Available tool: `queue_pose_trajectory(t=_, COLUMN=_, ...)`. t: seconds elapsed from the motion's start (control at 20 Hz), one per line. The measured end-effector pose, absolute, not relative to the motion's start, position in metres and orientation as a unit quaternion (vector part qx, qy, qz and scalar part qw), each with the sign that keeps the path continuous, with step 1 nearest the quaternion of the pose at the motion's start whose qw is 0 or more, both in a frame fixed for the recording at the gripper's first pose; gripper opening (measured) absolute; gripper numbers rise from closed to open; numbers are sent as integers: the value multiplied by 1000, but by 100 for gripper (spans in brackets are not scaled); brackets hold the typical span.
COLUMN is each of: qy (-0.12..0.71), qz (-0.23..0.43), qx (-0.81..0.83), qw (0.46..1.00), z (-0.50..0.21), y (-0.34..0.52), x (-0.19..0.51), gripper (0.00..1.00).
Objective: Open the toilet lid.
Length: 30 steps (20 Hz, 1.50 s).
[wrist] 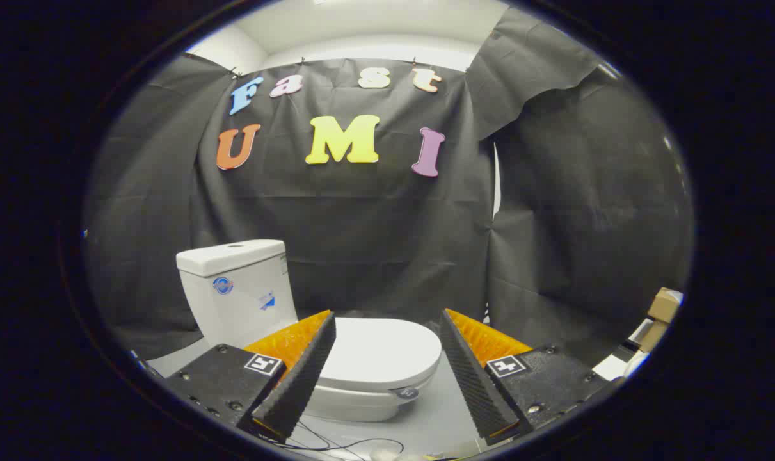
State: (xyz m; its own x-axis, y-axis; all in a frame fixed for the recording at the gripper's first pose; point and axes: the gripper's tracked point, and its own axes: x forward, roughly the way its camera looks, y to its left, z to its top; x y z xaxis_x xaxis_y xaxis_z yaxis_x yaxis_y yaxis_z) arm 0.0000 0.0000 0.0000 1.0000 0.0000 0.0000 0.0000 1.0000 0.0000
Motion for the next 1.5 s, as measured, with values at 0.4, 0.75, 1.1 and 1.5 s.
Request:
queue_pose_trajectory(t=0.4, qy=-6, qz=6, qx=-4, qw=1000, z=9, y=8, x=-2, gripper=100)
queue_pose_trajectory(t=0.75, qy=-2, qz=12, qx=4, qw=1000, z=7, y=12, x=3, gripper=100)
queue_pose_trajectory(t=1.1, qy=0, qz=44, qx=28, qw=999, z=13, y=14, x=44, gripper=100)
queue_pose_trajectory(t=1.5, qy=74, qz=74, qx=162, qw=981, z=-46, y=-10, x=114, gripper=100)
